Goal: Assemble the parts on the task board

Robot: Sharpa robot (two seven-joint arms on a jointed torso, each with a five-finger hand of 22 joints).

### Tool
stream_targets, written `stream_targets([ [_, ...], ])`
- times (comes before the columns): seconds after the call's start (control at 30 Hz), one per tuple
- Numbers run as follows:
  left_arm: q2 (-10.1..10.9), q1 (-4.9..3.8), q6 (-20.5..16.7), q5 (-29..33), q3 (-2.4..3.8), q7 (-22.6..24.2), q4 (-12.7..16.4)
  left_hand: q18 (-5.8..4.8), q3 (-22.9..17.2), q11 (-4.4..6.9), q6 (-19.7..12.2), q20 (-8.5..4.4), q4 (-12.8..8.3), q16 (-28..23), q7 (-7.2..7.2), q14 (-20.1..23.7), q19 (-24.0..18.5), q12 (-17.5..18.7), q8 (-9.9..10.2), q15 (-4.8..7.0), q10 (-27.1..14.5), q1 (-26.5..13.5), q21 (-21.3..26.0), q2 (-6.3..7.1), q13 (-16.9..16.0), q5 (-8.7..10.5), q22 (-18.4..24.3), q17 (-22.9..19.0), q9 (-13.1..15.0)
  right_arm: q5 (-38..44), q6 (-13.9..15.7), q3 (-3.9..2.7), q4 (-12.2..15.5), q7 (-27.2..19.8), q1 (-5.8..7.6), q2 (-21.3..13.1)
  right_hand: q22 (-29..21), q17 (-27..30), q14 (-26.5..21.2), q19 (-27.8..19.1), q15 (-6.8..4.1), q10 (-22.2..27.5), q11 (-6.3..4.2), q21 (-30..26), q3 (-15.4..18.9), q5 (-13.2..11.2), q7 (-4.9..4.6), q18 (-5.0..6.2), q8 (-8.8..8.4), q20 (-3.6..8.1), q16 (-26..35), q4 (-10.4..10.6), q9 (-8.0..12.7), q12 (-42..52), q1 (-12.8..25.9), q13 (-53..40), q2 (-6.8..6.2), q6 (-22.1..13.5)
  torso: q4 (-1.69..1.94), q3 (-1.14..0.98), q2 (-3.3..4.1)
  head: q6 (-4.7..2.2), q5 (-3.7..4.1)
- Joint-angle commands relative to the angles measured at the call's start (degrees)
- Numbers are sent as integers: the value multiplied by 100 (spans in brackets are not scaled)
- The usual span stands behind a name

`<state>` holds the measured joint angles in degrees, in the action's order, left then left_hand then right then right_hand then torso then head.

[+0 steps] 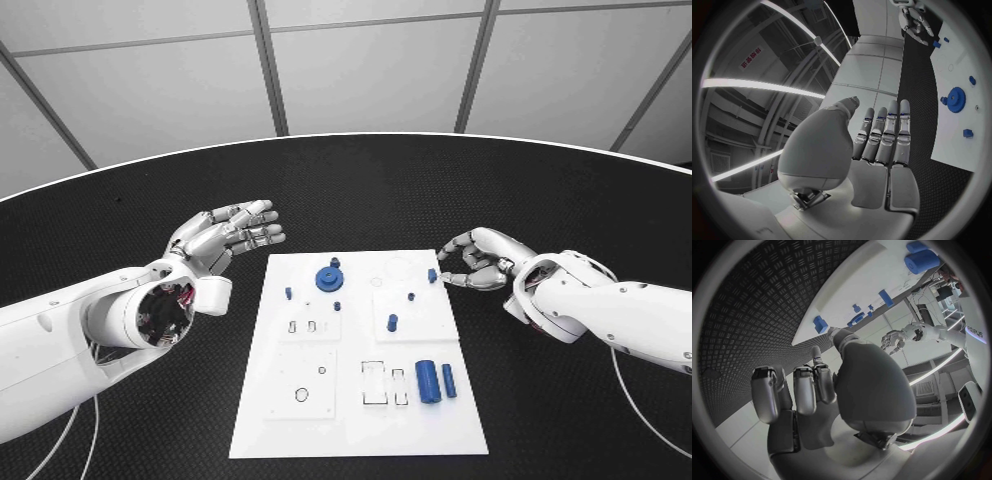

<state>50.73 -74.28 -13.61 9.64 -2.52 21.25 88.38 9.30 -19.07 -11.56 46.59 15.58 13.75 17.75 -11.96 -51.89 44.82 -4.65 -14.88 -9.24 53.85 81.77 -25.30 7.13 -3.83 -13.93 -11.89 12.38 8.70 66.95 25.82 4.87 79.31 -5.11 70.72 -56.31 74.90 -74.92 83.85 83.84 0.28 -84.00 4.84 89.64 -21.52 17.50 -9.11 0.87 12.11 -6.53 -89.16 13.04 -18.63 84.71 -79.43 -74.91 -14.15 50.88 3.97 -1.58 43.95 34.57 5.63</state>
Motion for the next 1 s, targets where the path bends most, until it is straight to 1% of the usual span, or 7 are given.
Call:
stream_targets([
  [0.03,3,0,0,0,0,-1,0,103,-40,-17,29,-7,-7,-29,-265,55,-40,24,38,2,28,-21,-19,50,3,21,-9,9,-8,0,-31,0,-64,34,-13,56,1510,-1314,569,616,-25,-106,-53,36,10,4,3,-87,-43,37,-7,-33,10,-28,-18,-977,-37,-51,5,13,3,15,5],
  [0.2,10,0,2,0,0,-2,6,103,-40,-17,29,-7,-7,-29,-265,55,-40,24,38,2,28,-21,-19,50,3,21,-9,9,-8,0,-51,0,-143,81,-29,138,1510,-1318,570,616,-23,-111,-53,36,4,4,1,-87,-51,36,-8,-37,14,-22,-30,-982,-31,-63,3,7,11,18,2],
  [0.3,15,0,0,0,0,-2,8,103,-40,-17,29,-7,-7,-29,-265,55,-40,24,38,2,28,-21,-19,50,3,21,-9,9,-8,0,-68,0,-186,105,-36,189,1510,-1318,570,616,-23,-113,-53,36,1,4,1,-87,-53,36,-8,-38,15,-21,-33,-984,-27,-65,-3,10,7,26,-2],
  [0.53,27,0,-3,0,0,-4,18,103,-40,-17,29,-7,-7,-29,-265,55,-40,24,38,2,28,-21,-19,50,3,21,-9,9,-8,0,-108,0,-270,162,-51,286,1510,-1325,572,616,-20,-127,-48,36,-37,12,-5,-87,-54,33,-11,-41,20,-6,-62,-998,23,-56,7,14,5,51,-3],
  [0.63,33,0,-4,0,0,-5,21,103,-40,-17,29,-7,-7,-29,-265,55,-40,24,38,2,28,-21,-19,50,3,21,-9,9,-8,0,-128,-1,-303,179,-53,319,1510,-1325,572,616,-20,-130,-48,36,-57,18,-6,-87,-49,33,-11,-49,20,-3,-79,-1000,40,-42,4,17,3,55,-7],
  [0.73,38,0,-7,0,0,-6,23,103,-40,-17,29,-7,-7,-29,-265,55,-40,24,38,2,28,-21,-19,50,3,21,-9,9,-8,0,-147,-1,-327,190,-54,349,1510,-1331,574,616,-21,-142,-46,36,-92,23,-7,-87,-44,33,-13,-67,22,10,-109,-1011,60,-21,-7,11,3,65,-18],
  [1.0,41,0,-11,0,0,-14,28,104,-47,-15,34,-6,-15,-31,-264,56,-48,28,37,4,36,-22,-28,55,2,21,-12,14,-8,0,-209,-1,-362,219,-56,409,1510,-1339,576,616,-63,-180,-76,36,-294,40,32,-87,60,60,-17,-158,0,49,-212,-1047,172,229,-5,9,-2,78,-22],
])
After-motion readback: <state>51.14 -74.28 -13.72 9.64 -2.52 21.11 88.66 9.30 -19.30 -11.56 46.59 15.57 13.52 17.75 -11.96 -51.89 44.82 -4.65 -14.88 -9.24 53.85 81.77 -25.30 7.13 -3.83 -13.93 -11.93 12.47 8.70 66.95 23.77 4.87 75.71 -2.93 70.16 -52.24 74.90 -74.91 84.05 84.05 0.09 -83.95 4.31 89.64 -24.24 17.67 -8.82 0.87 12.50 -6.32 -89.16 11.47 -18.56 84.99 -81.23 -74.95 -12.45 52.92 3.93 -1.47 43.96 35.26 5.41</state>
